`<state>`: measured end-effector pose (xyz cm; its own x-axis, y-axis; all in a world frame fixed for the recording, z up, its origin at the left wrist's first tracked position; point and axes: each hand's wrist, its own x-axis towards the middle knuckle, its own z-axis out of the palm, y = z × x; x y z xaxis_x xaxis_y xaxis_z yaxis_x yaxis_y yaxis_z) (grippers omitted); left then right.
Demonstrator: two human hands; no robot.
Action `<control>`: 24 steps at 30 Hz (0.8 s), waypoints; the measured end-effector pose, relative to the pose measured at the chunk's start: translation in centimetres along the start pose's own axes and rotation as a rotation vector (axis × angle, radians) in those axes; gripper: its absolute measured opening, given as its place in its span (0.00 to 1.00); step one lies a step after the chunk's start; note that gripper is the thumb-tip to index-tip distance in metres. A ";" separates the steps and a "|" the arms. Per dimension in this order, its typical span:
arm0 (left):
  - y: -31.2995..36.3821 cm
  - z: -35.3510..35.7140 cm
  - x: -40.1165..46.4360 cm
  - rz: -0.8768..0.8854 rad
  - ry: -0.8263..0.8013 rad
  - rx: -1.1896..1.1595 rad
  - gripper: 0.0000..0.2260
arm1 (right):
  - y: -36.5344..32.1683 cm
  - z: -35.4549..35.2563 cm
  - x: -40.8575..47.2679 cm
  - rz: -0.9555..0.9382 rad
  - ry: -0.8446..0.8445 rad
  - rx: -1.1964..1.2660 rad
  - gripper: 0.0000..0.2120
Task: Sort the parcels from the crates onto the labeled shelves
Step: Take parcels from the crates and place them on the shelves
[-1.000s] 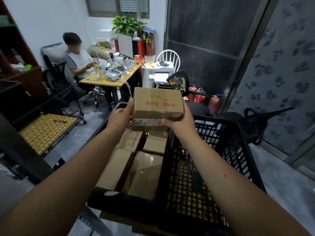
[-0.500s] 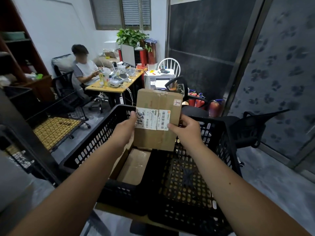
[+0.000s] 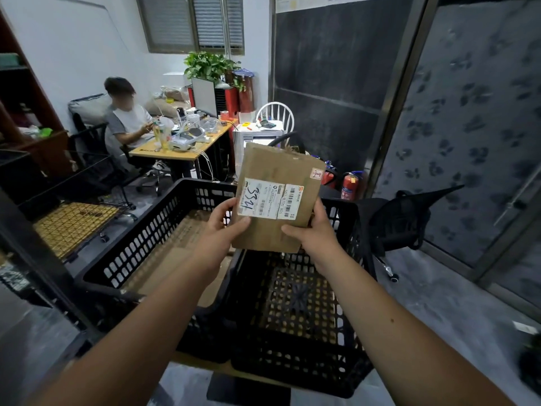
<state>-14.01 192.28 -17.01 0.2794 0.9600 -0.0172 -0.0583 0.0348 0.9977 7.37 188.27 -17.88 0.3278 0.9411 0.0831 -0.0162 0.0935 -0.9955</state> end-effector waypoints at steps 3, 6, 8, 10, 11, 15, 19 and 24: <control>-0.1 0.9 -0.3 0.100 -0.001 -0.015 0.27 | 0.3 -0.6 -0.5 0.021 0.031 0.026 0.35; 0.0 1.8 -0.5 0.142 0.029 -0.007 0.29 | 0.1 -0.7 -1.1 0.048 0.089 0.135 0.24; 0.1 2.1 -0.7 0.132 0.056 -0.012 0.29 | 0.1 -0.9 -1.4 0.060 0.098 0.172 0.24; -0.1 2.2 -0.8 0.124 0.068 -0.005 0.32 | 0.2 -1.1 -1.6 0.078 0.059 0.171 0.28; -0.3 2.3 -0.8 0.114 0.074 -0.011 0.33 | 0.3 -1.2 -1.7 0.090 0.019 0.153 0.31; -0.8 2.6 -0.5 0.068 0.103 -0.112 0.26 | 0.1 -1.6 -2.1 0.104 -0.151 0.080 0.47; -0.6 2.2 0.0 0.011 0.076 -0.223 0.24 | -0.5 -1.7 -1.9 0.081 -0.196 0.065 0.43; -0.7 1.6 0.0 -0.010 0.037 -0.246 0.25 | -0.7 -1.1 -1.7 0.041 -0.216 0.026 0.41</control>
<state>-12.43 191.76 -17.59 0.2460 0.9687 -0.0342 -0.2884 0.1068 0.9515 7.81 186.24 -17.41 0.1161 0.9918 0.0533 -0.0504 0.0595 -0.9970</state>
